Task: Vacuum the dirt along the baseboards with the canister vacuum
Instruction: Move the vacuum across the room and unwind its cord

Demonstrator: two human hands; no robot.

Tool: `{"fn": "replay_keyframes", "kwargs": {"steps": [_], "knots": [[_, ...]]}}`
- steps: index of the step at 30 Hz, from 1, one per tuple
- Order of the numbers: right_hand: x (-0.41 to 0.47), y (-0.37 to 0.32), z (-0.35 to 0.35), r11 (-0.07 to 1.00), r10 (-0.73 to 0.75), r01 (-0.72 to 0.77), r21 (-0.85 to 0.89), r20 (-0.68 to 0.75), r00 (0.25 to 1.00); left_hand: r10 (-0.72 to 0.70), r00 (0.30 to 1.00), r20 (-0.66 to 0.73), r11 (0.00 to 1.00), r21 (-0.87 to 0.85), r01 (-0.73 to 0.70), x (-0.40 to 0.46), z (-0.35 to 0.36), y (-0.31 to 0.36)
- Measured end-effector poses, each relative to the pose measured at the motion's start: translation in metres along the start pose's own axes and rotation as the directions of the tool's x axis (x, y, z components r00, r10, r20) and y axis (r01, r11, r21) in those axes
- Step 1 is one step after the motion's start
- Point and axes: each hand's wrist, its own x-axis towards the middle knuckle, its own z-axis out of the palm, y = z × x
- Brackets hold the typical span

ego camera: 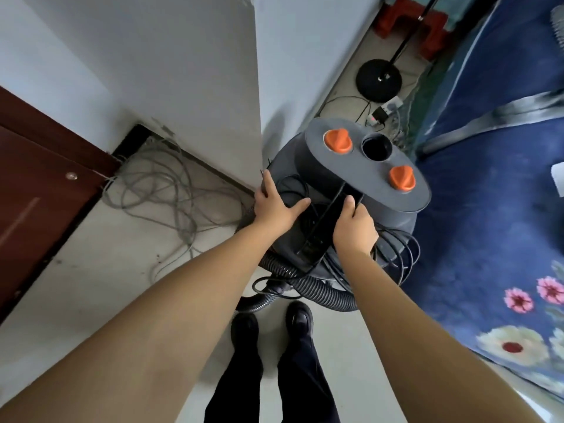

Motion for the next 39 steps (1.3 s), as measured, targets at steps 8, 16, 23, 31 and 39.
{"fn": "replay_keyframes", "kwargs": {"steps": [8, 16, 23, 31, 39], "knots": [[-0.016, 0.024, -0.011, 0.996, -0.080, 0.083, -0.021, 0.111, 0.991, -0.087, 0.996, 0.006, 0.993, -0.082, 0.087, -0.033, 0.012, -0.019], [-0.051, 0.068, -0.034, 0.971, -0.168, 0.219, -0.093, 0.384, 0.908, -0.214, 0.976, -0.049, 0.960, -0.196, 0.201, -0.102, 0.039, -0.056], [-0.076, 0.114, -0.047, 0.919, -0.254, 0.365, -0.149, 0.486, 0.836, -0.300, 0.944, -0.134, 0.917, -0.314, 0.247, -0.167, 0.079, -0.088], [-0.104, 0.152, -0.052, 0.832, -0.352, 0.529, -0.166, 0.577, 0.736, -0.414, 0.874, -0.253, 0.827, -0.505, 0.245, -0.236, 0.130, -0.129], [-0.152, 0.195, -0.055, 0.769, -0.381, 0.622, -0.146, 0.677, 0.630, -0.551, 0.775, -0.308, 0.716, -0.652, 0.250, -0.303, 0.174, -0.162]]}}
